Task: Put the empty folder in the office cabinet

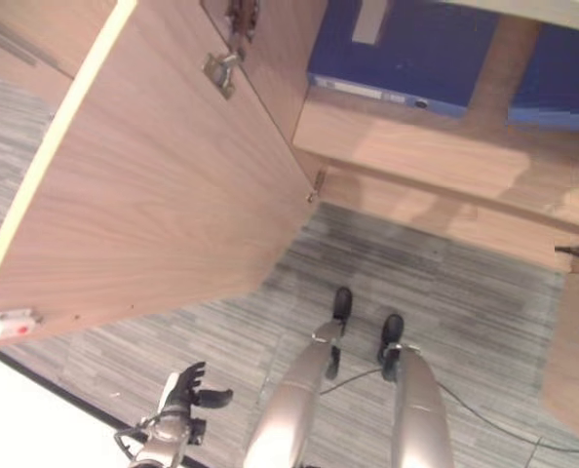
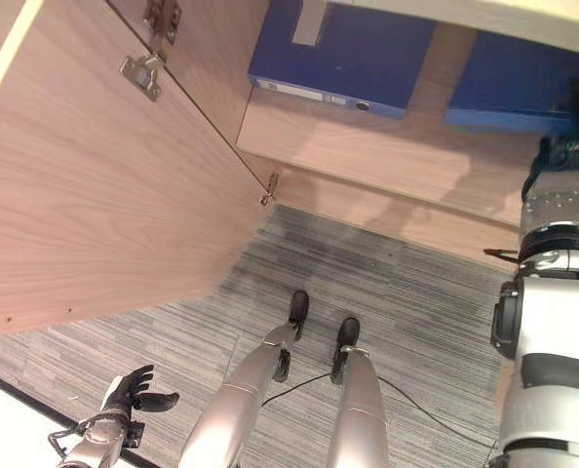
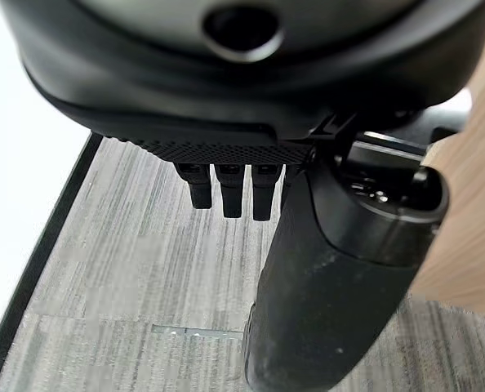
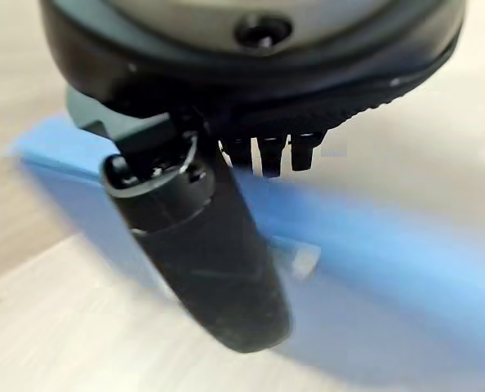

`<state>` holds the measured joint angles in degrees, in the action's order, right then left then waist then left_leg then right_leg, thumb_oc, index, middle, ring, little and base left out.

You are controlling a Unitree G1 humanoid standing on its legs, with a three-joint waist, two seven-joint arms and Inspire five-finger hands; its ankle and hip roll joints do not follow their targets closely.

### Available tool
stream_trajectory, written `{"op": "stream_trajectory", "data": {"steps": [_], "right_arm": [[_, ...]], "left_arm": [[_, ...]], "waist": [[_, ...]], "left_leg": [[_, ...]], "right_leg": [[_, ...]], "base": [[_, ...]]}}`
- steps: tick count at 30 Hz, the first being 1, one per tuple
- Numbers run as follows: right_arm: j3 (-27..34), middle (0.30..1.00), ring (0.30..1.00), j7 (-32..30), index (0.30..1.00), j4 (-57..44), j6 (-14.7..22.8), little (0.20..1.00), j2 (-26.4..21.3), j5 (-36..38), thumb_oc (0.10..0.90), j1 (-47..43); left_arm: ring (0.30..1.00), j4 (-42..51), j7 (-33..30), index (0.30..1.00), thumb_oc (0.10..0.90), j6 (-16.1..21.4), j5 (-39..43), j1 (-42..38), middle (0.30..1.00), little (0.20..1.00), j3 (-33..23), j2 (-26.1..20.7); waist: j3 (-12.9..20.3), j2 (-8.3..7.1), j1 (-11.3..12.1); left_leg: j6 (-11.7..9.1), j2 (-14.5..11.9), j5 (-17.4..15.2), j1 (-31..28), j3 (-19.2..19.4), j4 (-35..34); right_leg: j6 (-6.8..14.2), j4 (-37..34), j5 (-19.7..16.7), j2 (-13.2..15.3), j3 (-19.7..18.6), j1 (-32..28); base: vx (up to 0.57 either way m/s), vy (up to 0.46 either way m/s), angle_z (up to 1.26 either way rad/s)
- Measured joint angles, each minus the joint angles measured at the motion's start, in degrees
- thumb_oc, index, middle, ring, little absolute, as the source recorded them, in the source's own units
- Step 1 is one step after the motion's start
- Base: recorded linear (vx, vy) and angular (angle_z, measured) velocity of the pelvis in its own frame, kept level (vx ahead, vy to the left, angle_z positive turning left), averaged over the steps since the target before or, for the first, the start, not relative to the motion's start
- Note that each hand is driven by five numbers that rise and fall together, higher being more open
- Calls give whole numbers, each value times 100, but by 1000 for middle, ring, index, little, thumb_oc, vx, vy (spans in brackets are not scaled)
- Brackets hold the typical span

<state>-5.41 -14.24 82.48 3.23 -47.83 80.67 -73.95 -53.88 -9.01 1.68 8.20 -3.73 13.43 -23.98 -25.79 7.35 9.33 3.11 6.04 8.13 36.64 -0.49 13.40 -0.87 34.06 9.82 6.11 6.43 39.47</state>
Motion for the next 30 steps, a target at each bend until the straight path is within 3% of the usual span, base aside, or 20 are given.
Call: {"op": "stream_trajectory", "data": {"steps": [2,4,7,10,25,30], "right_arm": [[-619,900,900,326,900,231,-583,900,-244,-785,800,-25],[-1028,900,900,746,900,260,-921,900,-412,-1596,800,-46],[-1579,900,900,1242,900,285,-1280,900,-469,-2491,800,-98],[-1652,900,900,1458,900,298,-1391,900,-471,-2866,800,-97],[-1749,900,900,1784,900,167,-1514,900,-468,-2872,800,-43],[-1319,900,900,1686,900,-367,-1346,900,-274,-2088,800,37]], "left_arm": [[900,19,118,900,800,5,-15,-6,900,900,0,-60],[900,18,248,900,800,0,-58,-6,900,900,1,-120],[900,7,385,900,800,-5,-151,-1,900,900,39,-292],[900,-2,491,900,800,-13,-225,2,900,900,51,-341],[900,-8,605,900,800,-8,-239,13,900,900,111,-341],[900,-77,602,900,800,-14,-229,16,900,900,110,-332]], "waist": [[5,-5,3],[20,-17,-2],[108,-138,1],[211,-200,9],[249,-179,35],[299,-73,61]], "left_leg": [[9,0,61,-45,1,-98],[13,-3,75,-71,3,-99],[-15,-28,97,-156,0,-202],[-57,-46,120,-181,0,-290],[-84,-70,238,-385,1,-577],[-74,-91,290,-526,-11,-666]], "right_leg": [[3,-33,-32,-3,-5,-15],[2,-39,-44,-8,-10,-45],[-6,-102,-68,-38,-13,-100],[-9,-166,-75,-60,-16,-109],[-25,-295,-155,-77,9,-224],[-54,-315,-130,-96,19,-331]], "base": [[0,0,0],[0,0,0],[0,-6,-1],[5,-22,-4],[2,-11,-1],[0,0,0]]}}
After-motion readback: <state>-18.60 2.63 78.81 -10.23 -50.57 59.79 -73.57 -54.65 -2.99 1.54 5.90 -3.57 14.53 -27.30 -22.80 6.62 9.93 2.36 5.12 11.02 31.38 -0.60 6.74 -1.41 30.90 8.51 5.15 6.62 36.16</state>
